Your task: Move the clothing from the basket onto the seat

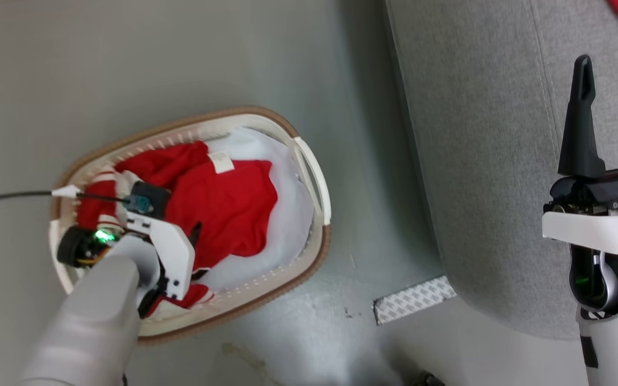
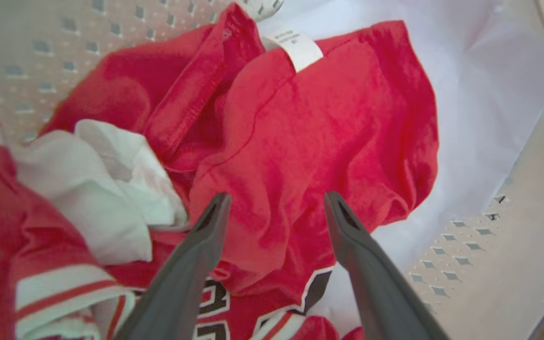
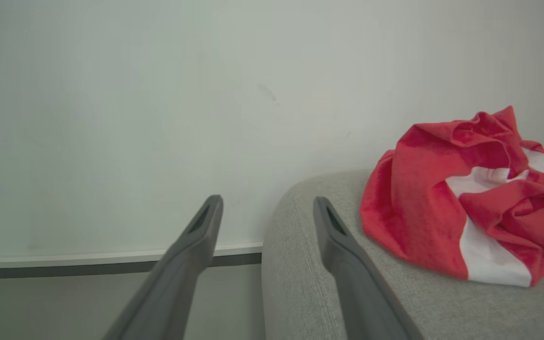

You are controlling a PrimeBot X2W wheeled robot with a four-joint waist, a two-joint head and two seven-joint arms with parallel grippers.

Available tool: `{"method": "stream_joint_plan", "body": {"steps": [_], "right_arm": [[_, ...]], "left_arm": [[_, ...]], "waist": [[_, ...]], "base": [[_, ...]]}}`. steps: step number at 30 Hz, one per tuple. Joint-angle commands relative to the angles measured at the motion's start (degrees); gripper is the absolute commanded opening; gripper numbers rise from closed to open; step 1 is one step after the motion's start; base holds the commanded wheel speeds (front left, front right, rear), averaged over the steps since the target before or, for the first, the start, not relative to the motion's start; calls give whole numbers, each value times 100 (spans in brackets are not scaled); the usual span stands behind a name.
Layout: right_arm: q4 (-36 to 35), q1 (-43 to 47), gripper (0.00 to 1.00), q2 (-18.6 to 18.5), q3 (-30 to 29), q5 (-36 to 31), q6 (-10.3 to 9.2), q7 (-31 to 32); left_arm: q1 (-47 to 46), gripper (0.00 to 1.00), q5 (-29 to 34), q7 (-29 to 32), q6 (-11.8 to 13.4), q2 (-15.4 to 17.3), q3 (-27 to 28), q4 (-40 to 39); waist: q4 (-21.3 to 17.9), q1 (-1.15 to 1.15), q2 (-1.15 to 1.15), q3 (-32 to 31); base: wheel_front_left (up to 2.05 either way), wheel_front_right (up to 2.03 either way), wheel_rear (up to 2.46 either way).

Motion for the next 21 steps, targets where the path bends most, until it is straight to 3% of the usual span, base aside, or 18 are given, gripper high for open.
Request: {"method": "stream_joint_plan", "body": {"steps": [1, 12, 19, 21], "right_arm": [[-46, -78, 100, 24, 13, 36, -13, 4], [-99, -185, 100, 27, 167, 421, -13, 4], [-88, -134, 100, 27, 193, 430, -13, 4], [-91, -106, 100, 27, 187, 434, -13, 4]], "left_arm": [[-70, 100, 103, 3, 9, 90, -26, 85], [-560, 100, 783, 465, 15, 382, -808, 592], [-649, 100, 1050, 817, 13, 354, -1201, 697], [-657, 68, 1045, 829, 13, 349, -1237, 709]], "waist": [[-152, -1, 0, 214], [-424, -1, 0, 704], [-427, -1, 0, 808], [-425, -1, 0, 820]], "base": [[0, 0, 0], [0, 0, 0], [0, 0, 0], [0, 0, 0]]}}
